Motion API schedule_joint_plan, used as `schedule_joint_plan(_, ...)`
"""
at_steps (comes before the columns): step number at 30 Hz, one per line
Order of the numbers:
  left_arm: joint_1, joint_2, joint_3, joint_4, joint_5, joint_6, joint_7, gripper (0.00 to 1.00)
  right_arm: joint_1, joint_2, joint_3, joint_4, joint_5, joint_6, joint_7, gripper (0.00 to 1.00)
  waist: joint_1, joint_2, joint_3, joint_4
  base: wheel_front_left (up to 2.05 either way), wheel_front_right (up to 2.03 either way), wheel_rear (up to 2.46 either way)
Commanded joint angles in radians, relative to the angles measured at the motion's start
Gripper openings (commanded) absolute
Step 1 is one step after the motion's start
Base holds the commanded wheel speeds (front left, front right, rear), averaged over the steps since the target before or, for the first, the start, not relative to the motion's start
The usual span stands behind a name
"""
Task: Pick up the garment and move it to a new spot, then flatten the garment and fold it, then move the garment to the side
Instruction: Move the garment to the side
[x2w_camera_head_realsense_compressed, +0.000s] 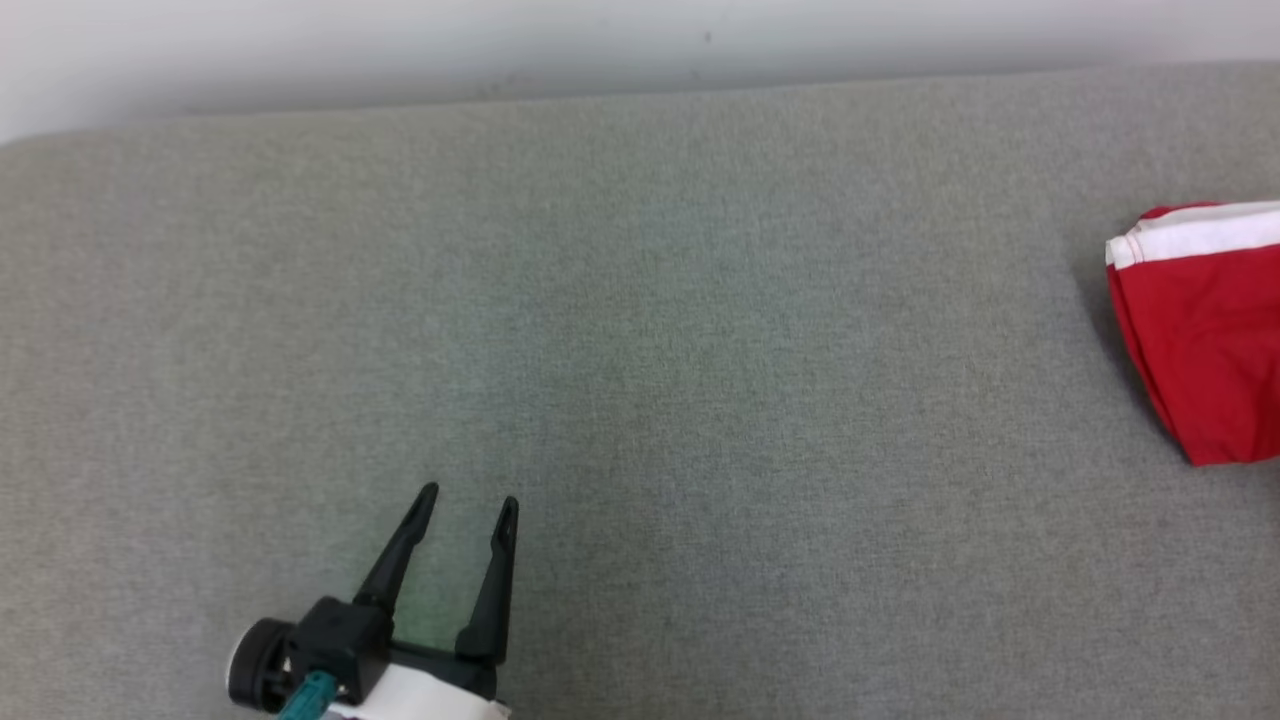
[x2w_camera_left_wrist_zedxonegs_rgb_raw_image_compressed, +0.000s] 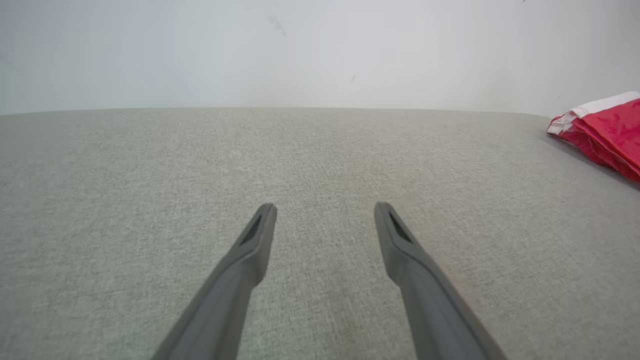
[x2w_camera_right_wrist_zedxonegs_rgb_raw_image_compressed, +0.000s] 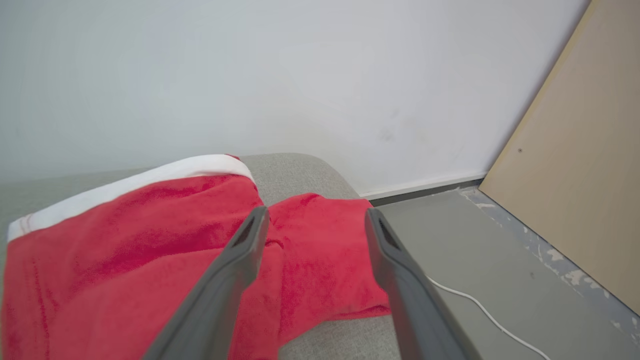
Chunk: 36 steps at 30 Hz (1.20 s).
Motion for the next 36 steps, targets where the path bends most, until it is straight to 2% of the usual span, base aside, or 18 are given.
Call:
schedule_joint_plan(1, 0.018, 0.001, 0.004, 0.000, -0.009, 0.005, 0.000, 1.00, 0.028, -0.003, -0.003, -0.020, -0.024, -0.002, -0.015, 1.00, 0.0000, -0.0001, -0.037, 0.011, 0.00, 0.00, 0.00)
schedule_joint_plan(4, 0.040, -0.001, 0.011, -0.001, -0.023, 0.015, 0.000, 1.00, 0.093, 0.005, -0.027, -0.086, -0.114, -0.002, -0.041, 1.00, 0.0000, -0.0001, -0.084, 0.021, 0.00, 0.00, 0.00)
schedule_joint_plan(7, 0.071, -0.003, 0.021, 0.003, -0.040, 0.030, 0.000, 1.00, 0.171, 0.052, -0.063, -0.184, -0.210, -0.002, -0.051, 1.00, 0.0000, -0.0001, -0.136, 0.031, 0.00, 0.00, 0.00)
schedule_joint_plan(13, 0.142, -0.004, 0.052, 0.018, -0.039, 0.074, 0.000, 1.00, 0.361, 0.217, -0.145, -0.420, -0.384, -0.002, -0.054, 1.00, 0.0000, -0.0001, -0.233, 0.050, 0.00, 0.00, 0.00)
schedule_joint_plan(18, 0.181, -0.005, 0.076, 0.016, -0.020, 0.093, 0.000, 1.00, 0.508, 0.343, -0.157, -0.560, -0.501, -0.002, -0.053, 1.00, 0.0000, -0.0001, -0.281, 0.063, 0.00, 0.00, 0.00)
schedule_joint_plan(23, 0.231, -0.005, 0.106, 0.028, -0.008, 0.110, 0.000, 1.00, 0.608, 0.427, -0.154, -0.599, -0.565, -0.002, -0.054, 1.00, 0.0000, -0.0001, -0.329, 0.063, 0.00, 0.00, 0.00)
schedule_joint_plan(30, 0.255, -0.005, 0.135, 0.042, 0.000, 0.121, 0.000, 1.00, 0.674, 0.468, -0.107, -0.567, -0.603, -0.002, -0.054, 1.00, 0.0000, -0.0001, -0.355, 0.066, 0.00, 0.00, 0.00)
schedule_joint_plan(32, 0.254, -0.005, 0.132, 0.032, -0.004, 0.110, 0.000, 1.00, 0.673, 0.472, -0.101, -0.560, -0.608, -0.002, -0.054, 1.00, 0.0000, -0.0001, -0.356, 0.067, 0.00, 0.00, 0.00)
schedule_joint_plan(36, 0.252, -0.005, 0.117, 0.011, -0.030, 0.059, 0.000, 1.00, 0.659, 0.484, -0.090, -0.556, -0.599, -0.002, -0.054, 1.00, 0.0000, -0.0001, -0.358, 0.065, 0.00, 0.00, 0.00)
